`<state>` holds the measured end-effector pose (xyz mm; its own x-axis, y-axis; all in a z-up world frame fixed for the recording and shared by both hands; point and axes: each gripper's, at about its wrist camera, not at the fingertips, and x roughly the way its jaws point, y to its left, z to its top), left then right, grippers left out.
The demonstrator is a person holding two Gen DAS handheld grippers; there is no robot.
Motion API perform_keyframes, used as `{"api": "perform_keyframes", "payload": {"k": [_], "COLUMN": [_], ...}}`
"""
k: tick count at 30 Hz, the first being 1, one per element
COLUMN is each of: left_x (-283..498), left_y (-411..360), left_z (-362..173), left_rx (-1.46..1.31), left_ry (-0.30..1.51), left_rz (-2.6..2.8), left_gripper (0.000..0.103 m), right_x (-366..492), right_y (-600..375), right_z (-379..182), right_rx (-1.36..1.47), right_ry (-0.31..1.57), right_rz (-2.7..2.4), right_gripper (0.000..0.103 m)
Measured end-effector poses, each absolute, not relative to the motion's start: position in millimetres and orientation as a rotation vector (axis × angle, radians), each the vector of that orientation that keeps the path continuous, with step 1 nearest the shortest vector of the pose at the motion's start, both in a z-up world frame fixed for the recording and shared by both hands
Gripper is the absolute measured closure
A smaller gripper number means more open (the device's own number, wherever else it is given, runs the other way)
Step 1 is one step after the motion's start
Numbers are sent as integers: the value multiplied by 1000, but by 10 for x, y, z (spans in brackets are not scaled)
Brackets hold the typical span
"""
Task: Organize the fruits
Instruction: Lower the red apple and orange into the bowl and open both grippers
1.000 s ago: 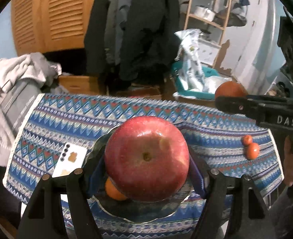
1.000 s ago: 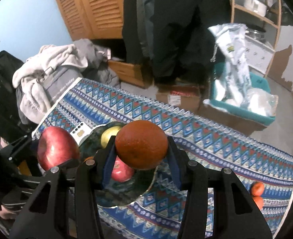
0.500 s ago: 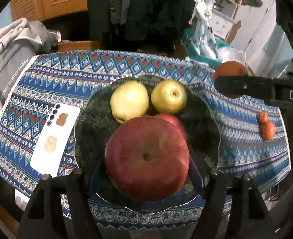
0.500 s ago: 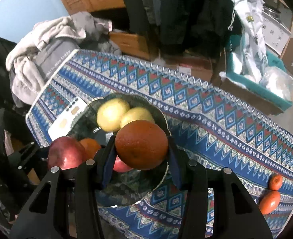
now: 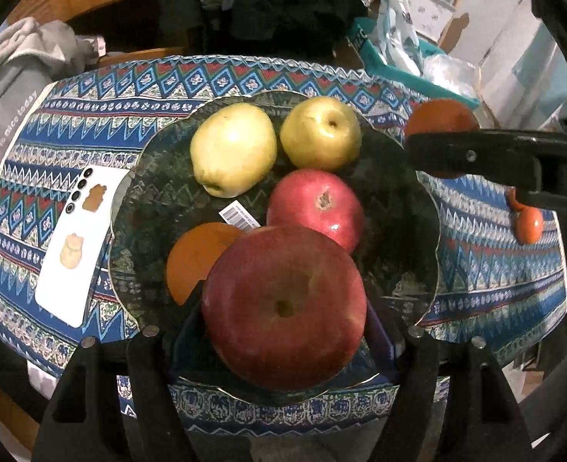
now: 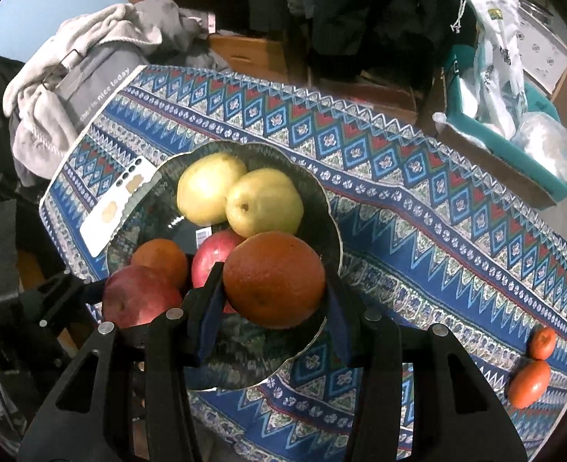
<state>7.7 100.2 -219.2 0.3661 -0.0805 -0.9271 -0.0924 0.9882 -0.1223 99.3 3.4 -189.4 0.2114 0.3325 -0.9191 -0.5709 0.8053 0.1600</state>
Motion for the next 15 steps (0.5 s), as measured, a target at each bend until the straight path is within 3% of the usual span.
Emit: {"api": "perform_keyframes", "payload": {"k": [15], "left_x": [99], "left_y": [1133], "left_z": [-1979], "left_rx": [-185], "left_ry": [1113], "left_rz": [42], "left_gripper": [24], "right_x": [1046], "right_y": [13], "right_z": [-2050], "right_rx": [-196], "right_ry": [1266], "right_rz": [644], "right_gripper": [55]}}
